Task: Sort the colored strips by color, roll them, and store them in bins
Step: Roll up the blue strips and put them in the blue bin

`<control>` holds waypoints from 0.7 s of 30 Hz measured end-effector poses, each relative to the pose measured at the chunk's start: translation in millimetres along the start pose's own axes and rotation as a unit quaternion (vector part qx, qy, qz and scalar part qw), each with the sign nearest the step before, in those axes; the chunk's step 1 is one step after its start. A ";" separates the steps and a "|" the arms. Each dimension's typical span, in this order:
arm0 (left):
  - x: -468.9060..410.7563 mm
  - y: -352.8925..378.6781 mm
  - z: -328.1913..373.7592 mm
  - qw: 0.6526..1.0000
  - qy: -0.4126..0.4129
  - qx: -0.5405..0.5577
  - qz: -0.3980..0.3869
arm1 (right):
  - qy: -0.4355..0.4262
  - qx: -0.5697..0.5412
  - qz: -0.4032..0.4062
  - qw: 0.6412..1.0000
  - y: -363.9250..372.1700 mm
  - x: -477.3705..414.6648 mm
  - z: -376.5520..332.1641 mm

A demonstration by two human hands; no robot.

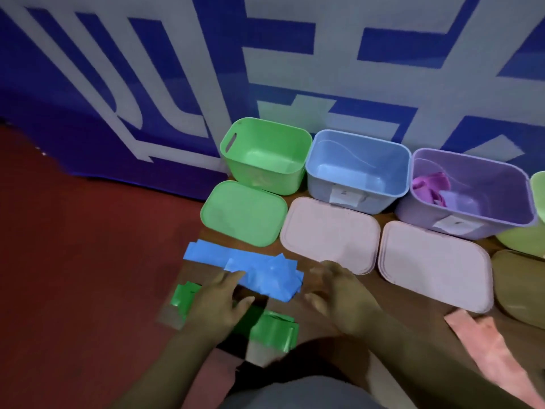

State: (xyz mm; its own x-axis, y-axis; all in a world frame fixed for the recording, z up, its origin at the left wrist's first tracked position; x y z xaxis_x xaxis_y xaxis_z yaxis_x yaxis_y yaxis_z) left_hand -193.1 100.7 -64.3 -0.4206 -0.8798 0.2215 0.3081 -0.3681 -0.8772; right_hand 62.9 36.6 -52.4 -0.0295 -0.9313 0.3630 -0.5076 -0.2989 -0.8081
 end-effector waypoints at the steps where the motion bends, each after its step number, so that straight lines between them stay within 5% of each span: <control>1: 2.8 -2.0 -12.7 1.000 -0.009 0.000 -0.006 | -0.004 0.002 -0.006 1.000 8.3 -7.2 -9.7; 21: -52.5 9.5 -86.1 0.997 0.019 0.023 -0.076 | 0.091 -0.009 -0.060 0.994 67.4 -98.8 -53.0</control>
State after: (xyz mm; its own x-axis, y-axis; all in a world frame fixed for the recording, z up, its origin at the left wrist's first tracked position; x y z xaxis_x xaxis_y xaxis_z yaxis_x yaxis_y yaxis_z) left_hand -241.5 169.2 -121.0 -0.4964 -0.8017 0.3331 0.2780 -0.5102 -0.8139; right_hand -14.1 119.5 -118.1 -0.1211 -0.8357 0.5356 -0.5327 -0.4006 -0.7455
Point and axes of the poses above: each hand's wrist, its own x-axis away from the middle knuckle, its own y-axis out of the palm, z = x × y, the point moved 5 cm from there along -x, towards the middle knuckle, and after that the axes turned 1 degree about y, right-handed, at the moved point
